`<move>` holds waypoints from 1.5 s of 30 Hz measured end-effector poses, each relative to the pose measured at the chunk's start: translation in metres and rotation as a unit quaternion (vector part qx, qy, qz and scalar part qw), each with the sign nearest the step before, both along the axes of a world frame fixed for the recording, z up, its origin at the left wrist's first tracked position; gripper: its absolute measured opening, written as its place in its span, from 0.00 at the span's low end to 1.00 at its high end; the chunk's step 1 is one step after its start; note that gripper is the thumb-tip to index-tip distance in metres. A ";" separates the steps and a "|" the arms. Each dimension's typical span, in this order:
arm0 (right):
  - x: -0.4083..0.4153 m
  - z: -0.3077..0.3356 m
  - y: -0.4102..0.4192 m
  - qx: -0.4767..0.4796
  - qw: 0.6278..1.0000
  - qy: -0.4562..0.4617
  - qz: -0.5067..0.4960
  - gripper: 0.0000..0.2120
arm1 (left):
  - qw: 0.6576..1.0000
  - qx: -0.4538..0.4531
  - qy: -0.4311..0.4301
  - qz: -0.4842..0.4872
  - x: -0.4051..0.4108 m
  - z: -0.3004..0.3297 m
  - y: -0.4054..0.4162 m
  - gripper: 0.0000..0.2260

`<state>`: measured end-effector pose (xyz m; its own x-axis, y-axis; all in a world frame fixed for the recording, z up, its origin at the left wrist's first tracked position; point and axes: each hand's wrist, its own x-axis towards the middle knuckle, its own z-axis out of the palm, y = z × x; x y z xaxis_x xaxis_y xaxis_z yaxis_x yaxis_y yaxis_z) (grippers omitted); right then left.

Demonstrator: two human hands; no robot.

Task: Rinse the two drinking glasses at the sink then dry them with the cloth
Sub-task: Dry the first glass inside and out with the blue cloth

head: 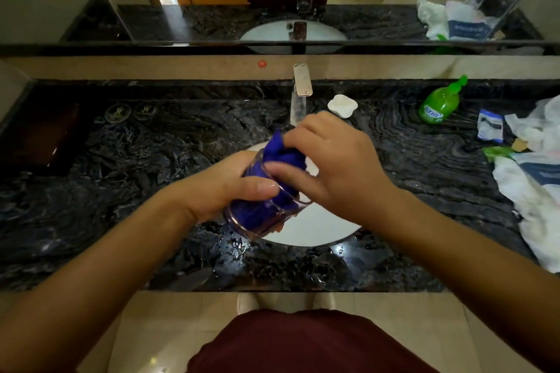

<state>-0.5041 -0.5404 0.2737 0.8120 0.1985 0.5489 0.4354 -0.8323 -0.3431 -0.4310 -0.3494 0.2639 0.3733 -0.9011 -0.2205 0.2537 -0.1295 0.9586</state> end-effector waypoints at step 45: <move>0.047 -0.051 0.065 0.285 0.796 0.489 0.214 0.26 | 0.827 -0.007 -0.064 0.559 -0.065 -0.066 0.077 0.40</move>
